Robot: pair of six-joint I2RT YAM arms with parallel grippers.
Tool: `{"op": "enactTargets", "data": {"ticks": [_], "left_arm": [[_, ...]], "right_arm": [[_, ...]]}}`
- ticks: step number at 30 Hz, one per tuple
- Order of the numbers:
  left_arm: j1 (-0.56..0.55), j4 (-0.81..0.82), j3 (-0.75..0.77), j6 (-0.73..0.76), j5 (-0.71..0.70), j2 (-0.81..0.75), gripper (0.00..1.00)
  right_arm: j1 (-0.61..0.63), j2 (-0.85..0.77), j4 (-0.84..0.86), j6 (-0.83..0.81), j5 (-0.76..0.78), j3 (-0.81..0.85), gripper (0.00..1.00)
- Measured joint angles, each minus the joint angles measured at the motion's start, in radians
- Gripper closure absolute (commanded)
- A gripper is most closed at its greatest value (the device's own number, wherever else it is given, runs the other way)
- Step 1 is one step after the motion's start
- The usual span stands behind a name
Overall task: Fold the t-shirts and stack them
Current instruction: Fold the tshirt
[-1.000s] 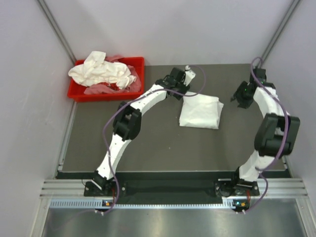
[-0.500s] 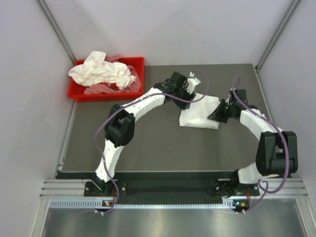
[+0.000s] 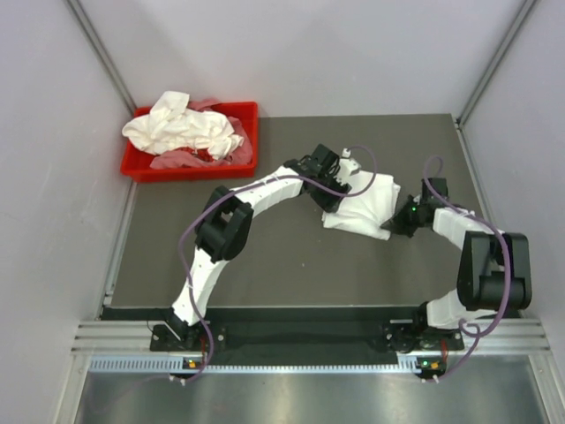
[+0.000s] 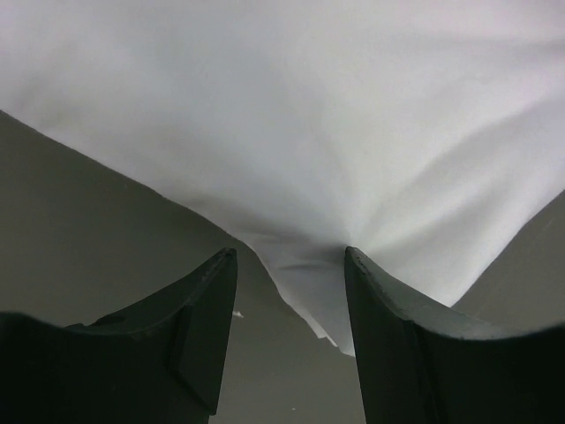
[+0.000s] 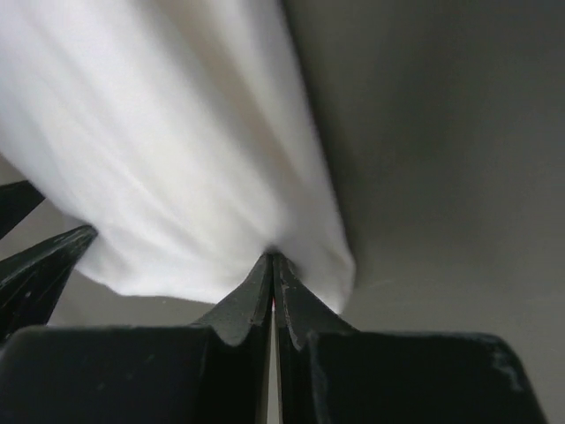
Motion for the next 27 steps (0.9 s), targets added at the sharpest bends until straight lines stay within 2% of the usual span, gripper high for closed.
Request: {"op": "enactTargets", "data": {"ticks": [6, 9, 11, 13, 14, 15, 16, 22, 23, 26, 27], "left_arm": [[0.001, -0.005, 0.000, 0.018, -0.028, -0.004, 0.42], [0.001, -0.024, 0.000, 0.029, -0.028, -0.018, 0.42], [0.000, -0.039, 0.000, 0.030, -0.024, -0.037, 0.42], [0.000, -0.054, 0.000, 0.029, -0.014, -0.058, 0.42], [0.000, -0.058, 0.000, 0.028, -0.007, -0.068, 0.42], [-0.002, -0.058, -0.004, 0.029, -0.002, -0.077, 0.42], [-0.003, -0.057, -0.009, 0.029, 0.000, -0.084, 0.42], [-0.010, -0.061, -0.082, 0.029, -0.001, -0.096, 0.37], [-0.010, -0.066, -0.093, 0.029, 0.000, -0.095, 0.29], [-0.011, -0.075, -0.106, 0.028, 0.004, -0.095, 0.29], [-0.011, -0.076, -0.106, 0.029, 0.007, -0.095, 0.29]], "right_arm": [[-0.069, -0.025, -0.164, -0.065, 0.126, 0.040, 1.00], [-0.069, -0.024, -0.232, -0.095, 0.142, 0.156, 1.00], [-0.068, -0.018, -0.236, -0.109, 0.145, 0.254, 0.95], [-0.068, 0.000, -0.229, -0.116, 0.148, 0.337, 0.68], [-0.068, 0.015, -0.222, -0.117, 0.148, 0.373, 0.57], [-0.068, 0.042, -0.216, -0.124, 0.147, 0.411, 0.48], [-0.068, 0.069, -0.211, -0.124, 0.145, 0.438, 0.46], [-0.060, 0.253, -0.182, -0.127, 0.126, 0.499, 0.48], [-0.058, 0.267, -0.180, -0.126, 0.120, 0.494, 0.48], [-0.050, 0.281, -0.167, -0.114, 0.098, 0.471, 0.57], [-0.048, 0.282, -0.158, -0.110, 0.090, 0.462, 0.68]]}}
